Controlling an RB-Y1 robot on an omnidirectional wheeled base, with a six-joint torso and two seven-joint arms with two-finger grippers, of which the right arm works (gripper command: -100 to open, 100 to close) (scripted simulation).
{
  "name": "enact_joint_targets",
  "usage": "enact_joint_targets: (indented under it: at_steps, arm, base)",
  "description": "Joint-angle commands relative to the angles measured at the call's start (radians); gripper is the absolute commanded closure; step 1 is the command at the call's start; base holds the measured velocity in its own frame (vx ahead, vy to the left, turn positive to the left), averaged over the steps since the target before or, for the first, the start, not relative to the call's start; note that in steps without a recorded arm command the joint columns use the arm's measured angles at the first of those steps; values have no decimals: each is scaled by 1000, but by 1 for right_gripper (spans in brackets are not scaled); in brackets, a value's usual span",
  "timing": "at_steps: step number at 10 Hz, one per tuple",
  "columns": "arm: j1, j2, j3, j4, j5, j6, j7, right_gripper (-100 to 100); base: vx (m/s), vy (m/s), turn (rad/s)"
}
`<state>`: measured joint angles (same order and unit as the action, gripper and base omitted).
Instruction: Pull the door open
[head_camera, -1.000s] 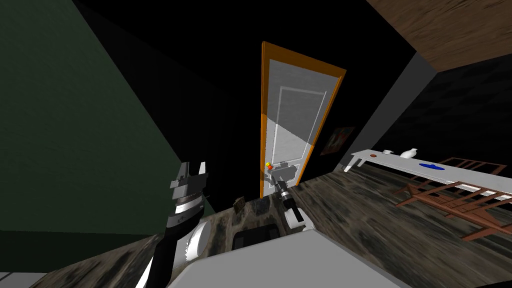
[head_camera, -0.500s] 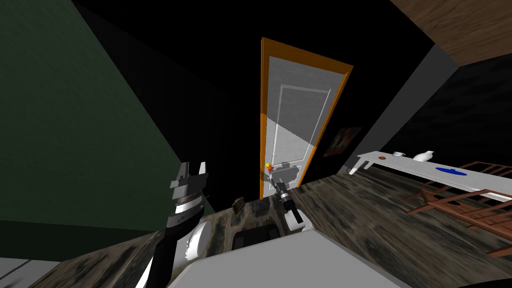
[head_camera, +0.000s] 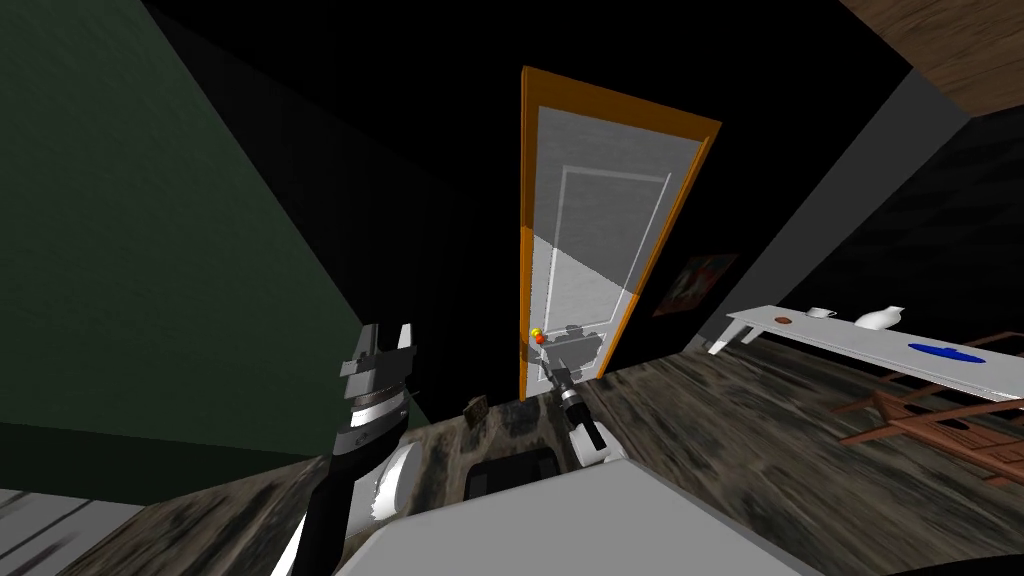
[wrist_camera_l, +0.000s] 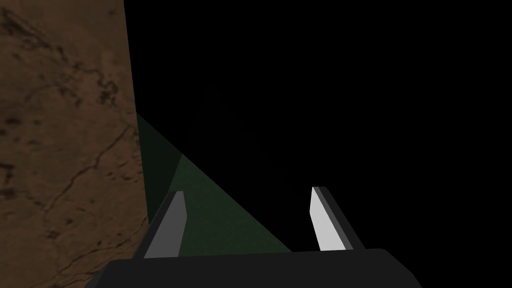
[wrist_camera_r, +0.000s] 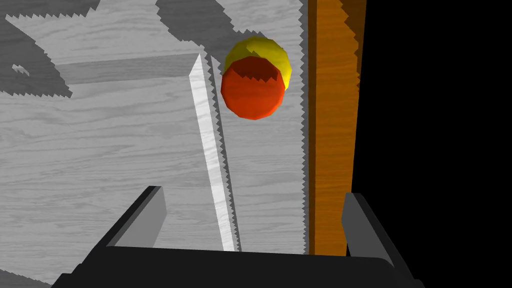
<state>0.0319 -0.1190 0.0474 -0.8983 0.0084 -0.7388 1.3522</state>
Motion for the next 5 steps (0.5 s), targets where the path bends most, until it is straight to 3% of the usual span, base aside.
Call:
enact_joint_targets:
  at_steps: [1,4,5]
  arm:
    - [-15,0,-1,29,0,-9,19,-100]
    - [-33,-2,3,82,2,-23,86,-100]
    - [-30,-1,2,72,1,-21,69,-100]
  base:
    - [13,-36,19]
    - [15,-39,39]
    - [8,-23,13]
